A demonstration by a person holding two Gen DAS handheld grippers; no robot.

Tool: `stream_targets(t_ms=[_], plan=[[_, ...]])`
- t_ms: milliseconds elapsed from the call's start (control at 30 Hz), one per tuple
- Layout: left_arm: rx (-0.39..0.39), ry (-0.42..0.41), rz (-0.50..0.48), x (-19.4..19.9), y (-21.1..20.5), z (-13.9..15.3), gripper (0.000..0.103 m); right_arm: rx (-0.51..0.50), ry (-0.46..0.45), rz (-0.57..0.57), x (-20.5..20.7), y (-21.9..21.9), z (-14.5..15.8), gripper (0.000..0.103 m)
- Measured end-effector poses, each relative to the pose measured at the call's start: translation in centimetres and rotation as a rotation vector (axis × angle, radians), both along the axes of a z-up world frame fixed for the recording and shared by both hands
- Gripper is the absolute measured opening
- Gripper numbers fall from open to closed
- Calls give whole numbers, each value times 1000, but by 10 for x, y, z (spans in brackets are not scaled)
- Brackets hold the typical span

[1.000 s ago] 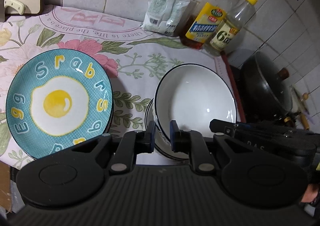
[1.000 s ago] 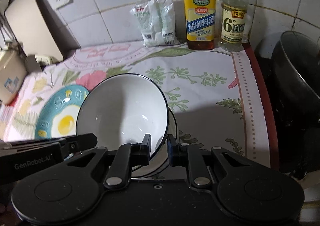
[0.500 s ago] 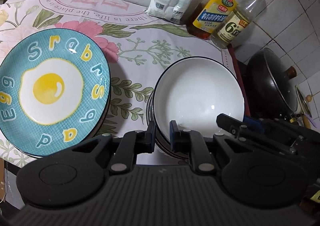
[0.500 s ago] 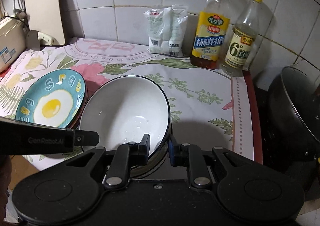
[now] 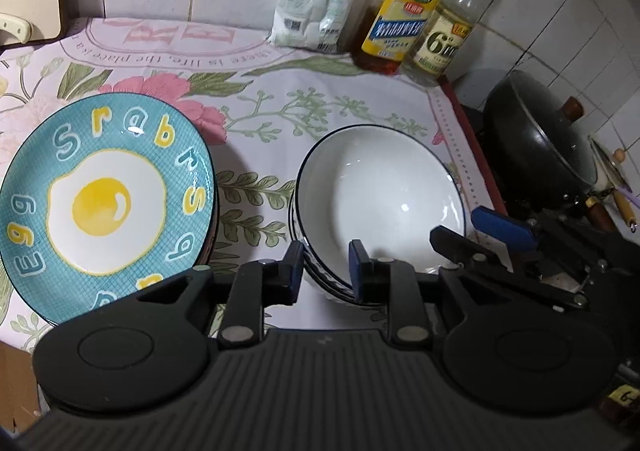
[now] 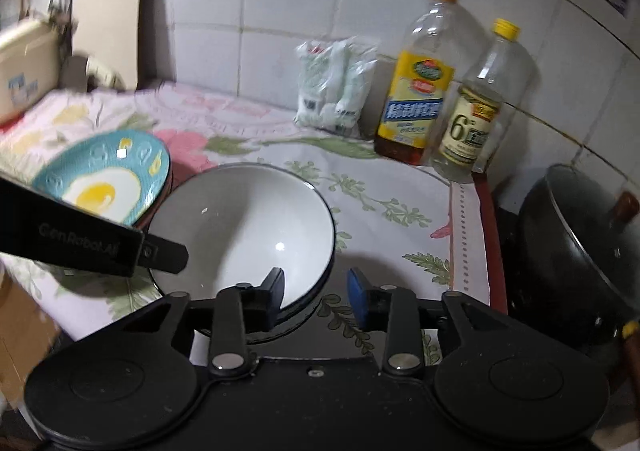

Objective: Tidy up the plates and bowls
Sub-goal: 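Lower the bowl onto the bowl stack and open both grippers, then close both grippers on the rim of the three-bowl stack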

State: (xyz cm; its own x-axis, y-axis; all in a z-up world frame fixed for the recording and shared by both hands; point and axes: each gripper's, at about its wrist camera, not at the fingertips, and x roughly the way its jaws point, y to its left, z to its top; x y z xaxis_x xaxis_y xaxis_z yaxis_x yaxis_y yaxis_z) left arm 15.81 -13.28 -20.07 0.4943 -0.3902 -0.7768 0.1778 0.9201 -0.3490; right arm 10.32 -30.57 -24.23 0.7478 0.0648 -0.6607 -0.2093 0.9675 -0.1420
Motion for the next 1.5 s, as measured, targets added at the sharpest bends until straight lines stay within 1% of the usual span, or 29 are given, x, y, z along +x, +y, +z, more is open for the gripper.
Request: stream_targets(t_ms=[67, 200, 267, 367, 433, 500, 600, 667, 700, 733, 767, 800, 867, 967, 1033, 1133, 1333, 1500], plan=[[-8, -15, -8, -6, 1, 3, 31, 39, -18, 5, -9, -5, 2, 39], [-16, -31, -21, -18, 1, 12, 35, 67, -42, 16, -30, -9, 9, 42], [-17, -42, -29, -25, 1, 17, 40, 89, -41, 15, -40, -11, 12, 42], [-17, -61, -41, -36, 2, 24, 41, 112, -52, 19, -55, -13, 15, 47], [-17, -68, -42, -42, 3, 27, 42, 117, -64, 28, -64, -13, 15, 48], [-13, -77, -41, -49, 5, 28, 46, 124, -79, 34, -74, -14, 15, 48], [-3, -77, -41, -55, 7, 25, 47, 130, -130, 14, -88, -19, 17, 48], [-1, -76, -48, -60, 8, 24, 48, 155, -135, 2, -94, -25, 18, 53], [-9, -76, -51, -61, 9, 24, 49, 165, -139, -2, -97, -27, 18, 59], [-28, -75, -59, -63, 11, 24, 50, 170, -145, -2, -101, -28, 17, 61], [-48, -70, -68, -65, 12, 23, 51, 166, -150, 2, -104, -28, 16, 61], [-59, -68, -75, -66, 13, 23, 52, 157, -150, 4, -106, -28, 15, 61], [-57, -79, -85, -70, 12, 24, 54, 143, -145, 2, -109, -27, 10, 61], [-45, -103, -107, -74, 10, 23, 57, 152, -144, 5, -113, -27, 3, 63], [-43, -114, -119, -77, 10, 21, 59, 156, -159, 1, -118, -26, -2, 63], [-48, -127, -117, -82, 11, 16, 61, 177, -167, -5, -121, -24, -10, 64], [-80, -162, -111, -89, 13, 6, 67, 184, -167, 4, -122, -16, -30, 74], [-137, -199, -74, -90, 17, 2, 70, 190, -199, 31, -112, -11, -49, 74]])
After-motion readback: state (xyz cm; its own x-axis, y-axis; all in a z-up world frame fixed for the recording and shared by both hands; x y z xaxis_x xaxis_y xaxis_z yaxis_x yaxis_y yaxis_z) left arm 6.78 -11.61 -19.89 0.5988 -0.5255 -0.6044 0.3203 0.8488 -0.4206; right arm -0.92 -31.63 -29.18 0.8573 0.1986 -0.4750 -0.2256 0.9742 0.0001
